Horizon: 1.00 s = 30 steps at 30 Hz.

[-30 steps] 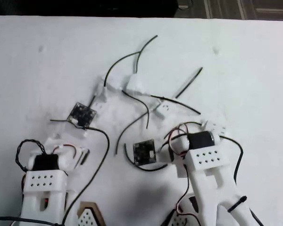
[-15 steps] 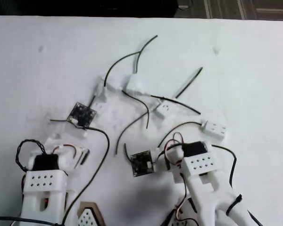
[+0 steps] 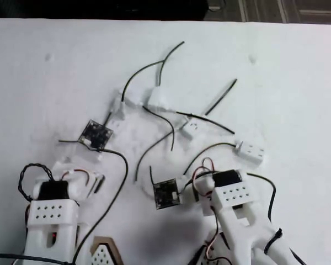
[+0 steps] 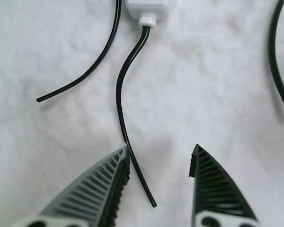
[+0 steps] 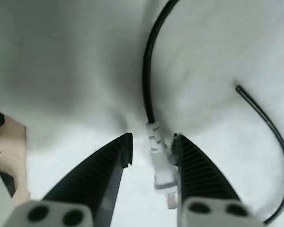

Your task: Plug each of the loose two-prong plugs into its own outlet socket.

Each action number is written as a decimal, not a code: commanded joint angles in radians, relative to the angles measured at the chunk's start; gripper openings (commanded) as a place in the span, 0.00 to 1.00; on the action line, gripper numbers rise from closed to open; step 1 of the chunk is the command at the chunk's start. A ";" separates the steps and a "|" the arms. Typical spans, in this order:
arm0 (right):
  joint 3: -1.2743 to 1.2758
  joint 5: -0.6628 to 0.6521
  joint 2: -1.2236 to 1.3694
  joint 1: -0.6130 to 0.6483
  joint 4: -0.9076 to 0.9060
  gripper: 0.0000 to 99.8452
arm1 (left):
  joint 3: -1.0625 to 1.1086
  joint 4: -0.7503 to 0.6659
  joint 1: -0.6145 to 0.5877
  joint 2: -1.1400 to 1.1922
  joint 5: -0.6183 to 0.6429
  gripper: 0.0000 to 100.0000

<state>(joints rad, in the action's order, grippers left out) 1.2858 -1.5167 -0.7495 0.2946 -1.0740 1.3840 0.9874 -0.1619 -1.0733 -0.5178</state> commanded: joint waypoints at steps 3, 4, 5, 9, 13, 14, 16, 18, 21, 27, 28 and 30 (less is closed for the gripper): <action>0.025 -0.002 -0.010 -0.008 -0.002 0.03 | -0.003 -0.014 -0.045 -0.018 -0.009 0.21; 0.021 0.000 -0.010 -0.008 -0.002 0.02 | -0.003 -0.014 -0.045 -0.018 -0.009 0.21; 0.018 0.002 -0.019 -0.004 0.004 0.01 | -0.003 -0.014 -0.045 -0.018 -0.009 0.21; -0.044 0.040 -0.012 0.051 0.002 0.02 | -0.003 -0.014 -0.045 -0.018 -0.009 0.21; -0.150 0.307 -0.010 0.156 0.010 0.02 | -0.003 -0.014 -0.045 -0.018 -0.009 0.21; -0.169 0.381 -0.010 0.189 0.030 0.02 | -0.003 -0.014 -0.045 -0.018 -0.009 0.21; -0.173 0.496 -0.010 0.255 0.084 0.02 | -0.003 -0.014 -0.045 -0.018 -0.009 0.21; -0.172 0.554 -0.002 0.320 0.124 0.02 | -0.003 -0.014 -0.045 -0.018 -0.009 0.21; -0.178 0.608 0.068 0.374 0.165 0.02 | -0.003 -0.014 -0.045 -0.018 -0.009 0.21; -0.198 0.638 0.320 0.375 0.268 0.02 | -0.003 -0.014 -0.045 -0.018 -0.009 0.21; -0.218 0.640 0.354 0.375 0.259 0.03 | -0.003 -0.014 -0.045 -0.018 -0.009 0.21; -0.267 0.641 0.403 0.374 0.216 0.07 | -0.003 -0.014 -0.045 -0.018 -0.009 0.21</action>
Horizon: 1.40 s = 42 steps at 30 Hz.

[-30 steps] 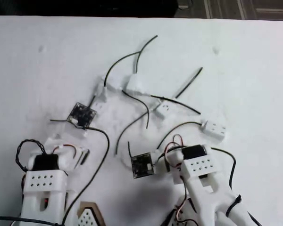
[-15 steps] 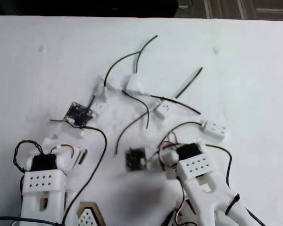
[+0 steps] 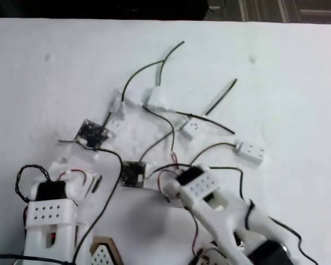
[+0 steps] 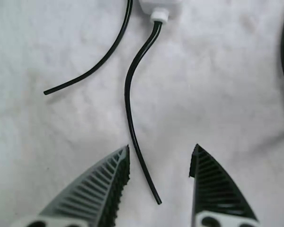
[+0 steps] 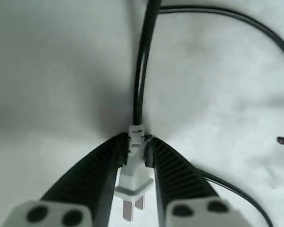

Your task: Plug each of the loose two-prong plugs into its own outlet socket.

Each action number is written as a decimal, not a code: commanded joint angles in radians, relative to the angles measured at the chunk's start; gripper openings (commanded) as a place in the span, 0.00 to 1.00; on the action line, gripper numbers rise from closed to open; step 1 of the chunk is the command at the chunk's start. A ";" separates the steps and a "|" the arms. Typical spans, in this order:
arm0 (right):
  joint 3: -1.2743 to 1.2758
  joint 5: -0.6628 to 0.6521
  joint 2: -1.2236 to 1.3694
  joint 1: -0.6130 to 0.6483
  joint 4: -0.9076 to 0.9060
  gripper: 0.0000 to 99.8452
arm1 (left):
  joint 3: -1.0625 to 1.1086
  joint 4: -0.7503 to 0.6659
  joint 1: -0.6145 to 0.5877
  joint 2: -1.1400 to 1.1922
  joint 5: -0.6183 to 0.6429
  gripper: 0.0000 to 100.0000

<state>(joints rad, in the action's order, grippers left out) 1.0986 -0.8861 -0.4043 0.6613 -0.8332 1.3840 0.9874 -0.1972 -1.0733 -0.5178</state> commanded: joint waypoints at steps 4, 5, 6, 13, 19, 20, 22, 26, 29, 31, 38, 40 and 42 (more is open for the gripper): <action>-0.144 0.051 0.076 0.012 -0.116 0.10 | -0.003 -0.014 -0.010 -0.018 -0.009 0.21; -0.158 0.055 0.076 0.012 -0.134 0.10 | -0.003 -0.014 -0.010 -0.018 -0.009 0.21; -0.170 0.055 0.076 0.010 -0.151 0.10 | -0.003 -0.014 -0.010 -0.018 -0.009 0.21; -0.181 0.052 0.087 -0.008 -0.189 0.10 | -0.003 -0.014 -0.010 -0.018 -0.009 0.21; -0.180 -0.051 0.087 -0.102 -0.186 0.10 | -0.003 -0.012 -0.010 -0.018 -0.009 0.21; -0.180 -0.068 0.087 -0.120 -0.186 0.10 | -0.003 -0.012 -0.010 -0.018 -0.009 0.21; -0.166 -0.089 0.087 -0.140 -0.186 0.10 | -0.003 -0.012 -0.010 -0.018 -0.009 0.21; -0.114 -0.097 0.087 -0.113 -0.183 0.10 | -0.003 -0.012 -0.010 -0.018 -0.009 0.21; -0.106 -0.095 0.087 -0.091 -0.182 0.10 | -0.003 -0.012 -0.010 -0.018 -0.009 0.21; -0.104 -0.095 0.087 -0.093 -0.182 0.10 | -0.003 -0.012 -0.010 -0.018 -0.009 0.21; -0.106 -0.097 0.076 -0.094 -0.216 0.01 | -0.003 -0.012 -0.010 -0.018 -0.009 0.21; -0.132 -0.092 0.048 -0.091 -0.275 0.02 | -0.003 -0.012 -0.010 -0.018 -0.009 0.21; -0.164 -0.087 -0.008 -0.094 -0.343 0.02 | -0.003 -0.012 -0.010 -0.018 -0.009 0.21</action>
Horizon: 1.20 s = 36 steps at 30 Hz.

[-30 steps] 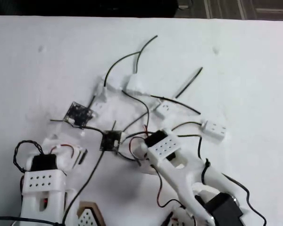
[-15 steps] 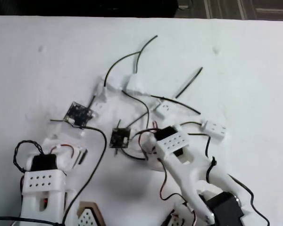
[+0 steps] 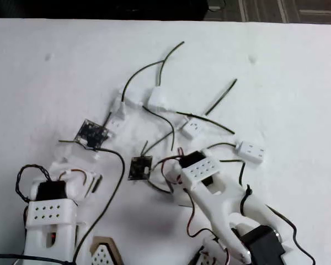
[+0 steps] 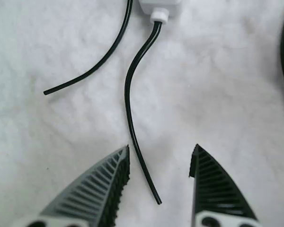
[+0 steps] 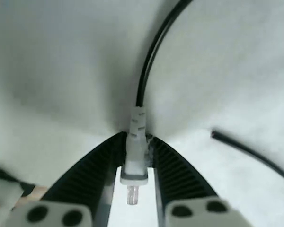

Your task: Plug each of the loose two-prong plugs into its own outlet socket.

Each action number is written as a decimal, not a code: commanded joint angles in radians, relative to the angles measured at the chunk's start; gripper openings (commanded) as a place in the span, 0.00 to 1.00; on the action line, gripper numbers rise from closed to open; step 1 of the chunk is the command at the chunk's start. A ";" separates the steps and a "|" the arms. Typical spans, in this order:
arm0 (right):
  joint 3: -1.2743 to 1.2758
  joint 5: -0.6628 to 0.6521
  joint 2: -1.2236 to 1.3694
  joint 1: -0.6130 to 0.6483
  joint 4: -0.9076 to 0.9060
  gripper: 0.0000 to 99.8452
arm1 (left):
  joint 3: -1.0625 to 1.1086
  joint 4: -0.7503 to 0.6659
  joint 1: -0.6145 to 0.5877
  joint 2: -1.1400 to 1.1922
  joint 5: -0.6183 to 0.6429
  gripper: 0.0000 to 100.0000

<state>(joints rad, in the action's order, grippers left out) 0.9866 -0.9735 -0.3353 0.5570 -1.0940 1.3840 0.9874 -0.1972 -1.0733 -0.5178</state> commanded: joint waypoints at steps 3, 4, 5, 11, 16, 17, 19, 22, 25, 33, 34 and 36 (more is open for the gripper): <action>-0.103 0.069 -0.225 -0.021 -0.168 0.02 | -0.003 -0.014 -0.010 -0.018 -0.009 0.21; -0.114 0.117 -0.282 -0.036 -0.188 0.02 | -0.003 -0.014 -0.010 -0.018 -0.009 0.21; -0.123 0.167 -0.341 -0.050 -0.202 0.02 | -0.003 -0.014 -0.010 -0.018 -0.009 0.21; -0.095 0.506 -0.696 -0.162 -0.203 0.02 | -0.003 -0.015 -0.007 -0.018 -0.009 0.21; -0.044 0.718 -1.026 -0.251 -0.202 0.02 | -0.003 -0.029 -0.002 -0.018 -0.003 0.21; -0.032 0.747 -1.092 -0.263 -0.200 0.02 | -0.003 -0.040 -0.001 -0.018 -0.002 0.21; 0.005 0.801 -1.214 -0.297 -0.171 0.02 | -0.008 -0.051 0.002 -0.018 -0.002 0.21; 0.094 0.901 -1.357 -0.374 -0.107 0.02 | -0.029 -0.040 0.048 -0.018 -0.005 0.21; 0.195 0.979 -1.440 -0.453 -0.044 0.02 | -0.114 0.055 0.101 -0.013 -0.002 0.21; 0.265 1.163 -1.461 -0.558 -0.005 0.02 | -0.473 0.328 0.286 -0.010 0.005 0.21; 0.259 1.171 -1.461 -0.558 -0.005 0.02 | -0.503 0.338 0.314 -0.010 0.020 0.21; 0.255 1.185 -1.461 -0.536 -0.010 0.02 | -0.557 0.336 0.361 -0.010 0.081 0.21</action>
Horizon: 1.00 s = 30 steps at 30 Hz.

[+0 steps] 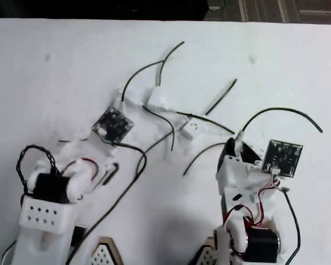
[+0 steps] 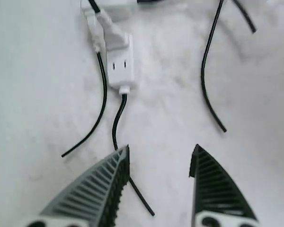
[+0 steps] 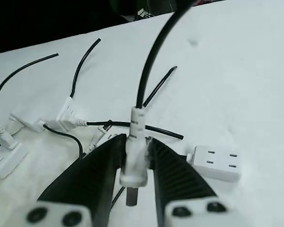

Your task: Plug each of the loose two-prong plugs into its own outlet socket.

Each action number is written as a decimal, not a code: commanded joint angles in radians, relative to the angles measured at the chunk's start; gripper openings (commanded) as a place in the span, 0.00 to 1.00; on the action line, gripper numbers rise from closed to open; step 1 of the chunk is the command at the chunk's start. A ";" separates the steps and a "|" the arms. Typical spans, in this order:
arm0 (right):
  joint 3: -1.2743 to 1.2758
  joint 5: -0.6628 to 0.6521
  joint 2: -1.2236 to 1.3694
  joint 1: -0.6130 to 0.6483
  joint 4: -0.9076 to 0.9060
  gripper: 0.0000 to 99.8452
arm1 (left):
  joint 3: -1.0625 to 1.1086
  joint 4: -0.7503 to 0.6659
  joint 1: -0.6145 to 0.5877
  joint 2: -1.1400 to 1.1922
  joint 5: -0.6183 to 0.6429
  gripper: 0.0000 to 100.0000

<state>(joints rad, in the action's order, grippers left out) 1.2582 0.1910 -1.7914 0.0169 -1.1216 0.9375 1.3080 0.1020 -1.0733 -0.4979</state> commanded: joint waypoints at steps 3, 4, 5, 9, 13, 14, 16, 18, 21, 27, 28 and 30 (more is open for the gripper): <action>-0.014 0.025 -0.005 0.039 0.015 0.02 | -0.167 -0.015 0.148 -0.010 0.143 0.21; -0.012 0.025 -0.005 0.044 0.015 0.02 | -0.173 -0.034 0.177 -0.010 0.160 0.21; -0.012 0.025 -0.005 0.039 0.012 0.02 | -0.175 -0.058 0.208 -0.010 0.173 0.21; -0.035 0.025 -0.007 -0.042 -0.005 0.02 | -0.161 -0.172 0.298 0.008 0.212 0.21; -0.077 0.052 -0.007 -0.189 -0.005 0.02 | -0.161 -0.298 0.358 0.165 0.209 0.21; -0.087 0.063 -0.007 -0.226 -0.005 0.02 | -0.175 -0.324 0.378 0.229 0.206 0.21; -0.107 0.072 -0.007 -0.283 -0.005 0.02 | -0.222 -0.364 0.415 0.367 0.203 0.22; -0.124 0.075 -0.007 -0.332 -0.005 0.02 | -0.293 -0.379 0.456 0.510 0.157 0.25; -0.147 0.107 -0.007 -0.384 -0.005 0.02 | -0.420 -0.381 0.509 0.704 0.106 0.27; -0.181 0.127 -0.007 -0.455 -0.018 0.02 | -0.667 -0.381 0.579 1.004 0.068 0.28; -0.190 0.127 -0.007 -0.463 -0.030 0.02 | -0.703 -0.381 0.588 1.049 0.057 0.28; -0.210 0.124 -0.007 -0.476 -0.062 0.02 | -0.766 -0.391 0.604 1.138 0.054 0.28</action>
<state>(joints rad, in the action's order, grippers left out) 1.1063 0.3122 -1.7960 -0.4342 -1.1523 0.2869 0.9505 0.6790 -0.0284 -0.4304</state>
